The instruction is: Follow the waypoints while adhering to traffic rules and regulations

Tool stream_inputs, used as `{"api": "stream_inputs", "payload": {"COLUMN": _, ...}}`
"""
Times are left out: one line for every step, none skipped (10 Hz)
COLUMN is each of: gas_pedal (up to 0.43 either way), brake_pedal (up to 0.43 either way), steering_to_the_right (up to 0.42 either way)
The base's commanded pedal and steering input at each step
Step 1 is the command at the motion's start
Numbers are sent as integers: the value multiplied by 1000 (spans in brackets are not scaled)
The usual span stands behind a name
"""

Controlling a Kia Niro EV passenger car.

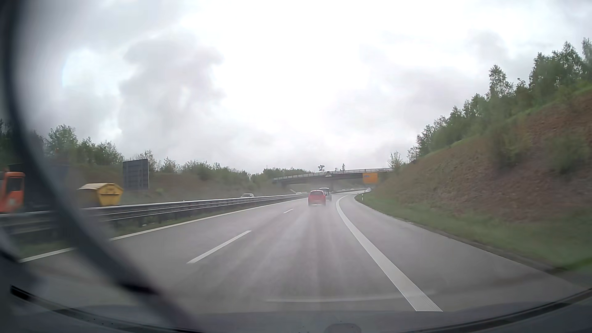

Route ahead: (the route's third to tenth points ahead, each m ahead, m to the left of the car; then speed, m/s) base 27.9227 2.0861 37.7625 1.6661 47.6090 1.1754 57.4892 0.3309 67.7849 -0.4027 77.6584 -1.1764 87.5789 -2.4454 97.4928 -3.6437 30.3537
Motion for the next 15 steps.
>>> {"api": "stream_inputs", "payload": {"gas_pedal": 280, "brake_pedal": 0, "steering_to_the_right": 7}}
{"api": "stream_inputs", "payload": {"gas_pedal": 280, "brake_pedal": 0, "steering_to_the_right": 7}}
{"api": "stream_inputs", "payload": {"gas_pedal": 280, "brake_pedal": 0, "steering_to_the_right": 8}}
{"api": "stream_inputs", "payload": {"gas_pedal": 280, "brake_pedal": 0, "steering_to_the_right": 8}}
{"api": "stream_inputs", "payload": {"gas_pedal": 280, "brake_pedal": 0, "steering_to_the_right": 8}}
{"api": "stream_inputs", "payload": {"gas_pedal": 280, "brake_pedal": 0, "steering_to_the_right": 9}}
{"api": "stream_inputs", "payload": {"gas_pedal": 280, "brake_pedal": 0, "steering_to_the_right": 9}}
{"api": "stream_inputs", "payload": {"gas_pedal": 280, "brake_pedal": 0, "steering_to_the_right": 8}}
{"api": "stream_inputs", "payload": {"gas_pedal": 280, "brake_pedal": 0, "steering_to_the_right": 9}}
{"api": "stream_inputs", "payload": {"gas_pedal": 280, "brake_pedal": 0, "steering_to_the_right": 9}}
{"api": "stream_inputs", "payload": {"gas_pedal": 280, "brake_pedal": 0, "steering_to_the_right": 9}}
{"api": "stream_inputs", "payload": {"gas_pedal": 280, "brake_pedal": 0, "steering_to_the_right": 9}}
{"api": "stream_inputs", "payload": {"gas_pedal": 280, "brake_pedal": 0, "steering_to_the_right": 9}}
{"api": "stream_inputs", "payload": {"gas_pedal": 280, "brake_pedal": 0, "steering_to_the_right": 9}}
{"api": "stream_inputs", "payload": {"gas_pedal": 280, "brake_pedal": 0, "steering_to_the_right": 9}}
